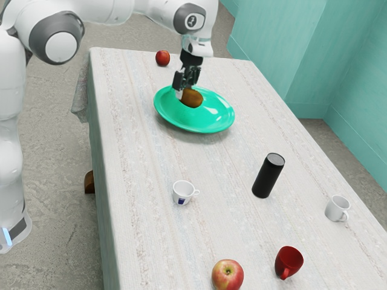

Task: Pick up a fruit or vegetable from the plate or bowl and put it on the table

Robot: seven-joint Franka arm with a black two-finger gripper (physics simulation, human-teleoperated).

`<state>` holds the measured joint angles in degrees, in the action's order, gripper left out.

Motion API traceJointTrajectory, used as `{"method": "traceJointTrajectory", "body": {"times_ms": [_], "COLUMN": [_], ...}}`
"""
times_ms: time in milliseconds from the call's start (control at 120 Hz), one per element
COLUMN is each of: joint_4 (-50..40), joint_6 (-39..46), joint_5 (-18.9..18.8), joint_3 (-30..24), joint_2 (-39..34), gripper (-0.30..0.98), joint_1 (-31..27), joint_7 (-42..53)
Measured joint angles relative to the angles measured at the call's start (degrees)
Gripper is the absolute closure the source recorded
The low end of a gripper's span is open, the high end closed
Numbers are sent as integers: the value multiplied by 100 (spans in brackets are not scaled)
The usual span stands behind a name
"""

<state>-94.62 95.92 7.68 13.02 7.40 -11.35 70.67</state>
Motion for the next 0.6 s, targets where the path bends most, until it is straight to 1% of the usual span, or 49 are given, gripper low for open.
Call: {"method": "traceJointTrajectory", "body": {"times_ms": [100,250,367,483,600], "joint_4": [1,-4,-5,-6,-5], "joint_6": [-41,-90,-107,-99,-89], "joint_5": [38,51,51,51,48], "joint_3": [-173,-780,-1101,-1189,-1195], "joint_2": [-208,-386,-393,-352,-336], "gripper": [48,48,48,48,48], "joint_1": [13,-53,121,256,171], "joint_7": [-4,-17,-36,-53,-67]}}
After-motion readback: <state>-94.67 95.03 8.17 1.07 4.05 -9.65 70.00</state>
